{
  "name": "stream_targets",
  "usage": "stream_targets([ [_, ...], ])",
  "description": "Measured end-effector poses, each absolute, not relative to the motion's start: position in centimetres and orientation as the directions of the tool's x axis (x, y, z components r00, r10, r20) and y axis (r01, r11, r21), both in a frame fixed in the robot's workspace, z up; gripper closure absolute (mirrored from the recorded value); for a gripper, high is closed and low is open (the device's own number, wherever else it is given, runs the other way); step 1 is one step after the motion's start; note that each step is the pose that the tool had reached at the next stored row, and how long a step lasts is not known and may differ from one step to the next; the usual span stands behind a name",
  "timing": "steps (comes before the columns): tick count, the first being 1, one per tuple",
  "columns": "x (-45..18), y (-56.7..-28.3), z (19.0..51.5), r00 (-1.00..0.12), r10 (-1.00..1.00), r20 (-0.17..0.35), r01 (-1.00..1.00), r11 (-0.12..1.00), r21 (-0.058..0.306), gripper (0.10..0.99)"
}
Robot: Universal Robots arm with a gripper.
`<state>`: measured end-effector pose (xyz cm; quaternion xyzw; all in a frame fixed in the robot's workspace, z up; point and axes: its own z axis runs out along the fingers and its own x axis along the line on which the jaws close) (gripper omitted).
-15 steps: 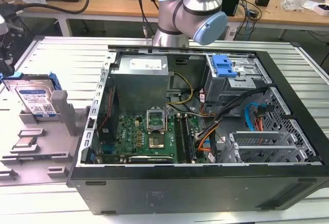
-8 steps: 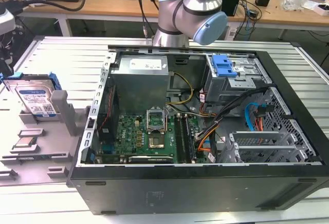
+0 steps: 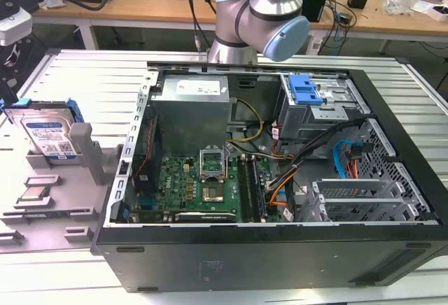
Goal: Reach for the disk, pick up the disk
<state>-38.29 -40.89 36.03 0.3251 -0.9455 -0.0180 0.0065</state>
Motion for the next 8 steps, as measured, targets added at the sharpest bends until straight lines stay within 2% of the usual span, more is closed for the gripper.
stream_targets([
  [8, -38.29, -40.89, 36.03, -0.686, -0.727, 0.000, -0.727, 0.686, 0.038, 0.980],
])
